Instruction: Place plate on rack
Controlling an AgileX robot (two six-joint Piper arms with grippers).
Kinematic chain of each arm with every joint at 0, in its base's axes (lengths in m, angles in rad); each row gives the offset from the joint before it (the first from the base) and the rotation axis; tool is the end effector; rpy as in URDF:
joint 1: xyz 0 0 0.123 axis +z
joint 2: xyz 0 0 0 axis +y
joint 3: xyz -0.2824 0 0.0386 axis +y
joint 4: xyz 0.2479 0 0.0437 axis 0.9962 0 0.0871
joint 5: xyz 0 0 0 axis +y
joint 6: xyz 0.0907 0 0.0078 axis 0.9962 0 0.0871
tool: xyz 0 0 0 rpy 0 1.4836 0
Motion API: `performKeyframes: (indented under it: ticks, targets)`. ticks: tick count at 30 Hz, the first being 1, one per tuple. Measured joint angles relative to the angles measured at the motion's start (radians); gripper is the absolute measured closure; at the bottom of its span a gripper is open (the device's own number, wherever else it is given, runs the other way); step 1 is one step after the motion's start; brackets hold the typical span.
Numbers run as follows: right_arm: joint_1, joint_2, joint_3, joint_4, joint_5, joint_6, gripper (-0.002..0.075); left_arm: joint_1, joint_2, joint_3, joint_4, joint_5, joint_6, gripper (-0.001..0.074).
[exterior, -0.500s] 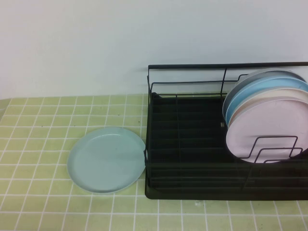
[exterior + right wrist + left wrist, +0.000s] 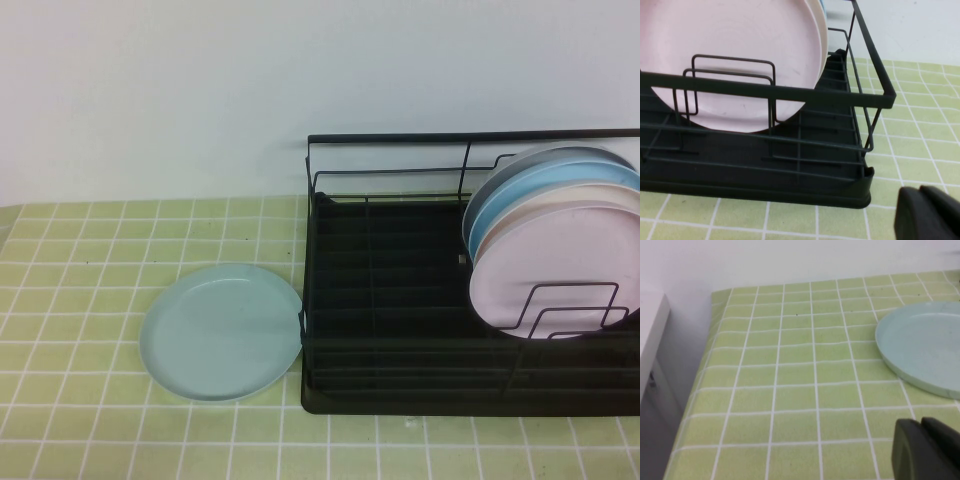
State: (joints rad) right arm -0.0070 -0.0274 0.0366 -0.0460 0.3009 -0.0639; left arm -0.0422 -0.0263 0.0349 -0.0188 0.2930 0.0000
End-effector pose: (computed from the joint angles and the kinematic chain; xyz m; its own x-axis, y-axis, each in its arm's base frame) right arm 0.0537 -0.0016 0.1750 -0.2217 -0.1061 -0.9693 -0.0036 0.9941 -0.1080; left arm 0.0538 -0.0028 0.1762 -0.2133 -0.0090 -0.9769 0.0437 0.9989 -0.0187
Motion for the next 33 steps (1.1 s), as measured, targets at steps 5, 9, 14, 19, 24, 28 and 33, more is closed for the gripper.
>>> performKeyframes:
  ticks: [5,9,14,19,24,28,33]
  targets:
    - [0.000,0.000,0.000,0.000,0.000,0.000,0.0729,0.000,0.000,0.000,0.000,-0.146,0.000,0.0735]
    - [0.000,0.000,0.000,0.000,0.000,0.000,0.0729,0.000,0.000,0.000,0.000,-0.331,0.000,0.0735]
    - [0.000,0.000,0.000,-0.036,-0.147,-0.003,0.0729,0.000,0.000,0.000,0.000,-0.500,0.000,0.0735]
    - [0.000,0.000,0.000,-0.036,-0.451,-0.003,0.0729,0.000,0.000,0.000,0.000,-0.661,0.000,0.0735]
    - [0.000,0.000,0.000,-0.036,-0.631,0.007,0.0729,0.000,0.000,0.000,-0.008,-0.709,0.037,0.0734]
    - [0.000,0.000,0.000,-0.036,-0.650,0.007,0.0729,0.000,0.000,0.000,-0.008,-0.666,0.035,0.0735]
    - [0.000,0.000,0.000,-0.036,-0.675,0.020,0.0729,0.000,0.000,-0.012,-0.015,-0.668,-0.120,0.0735]
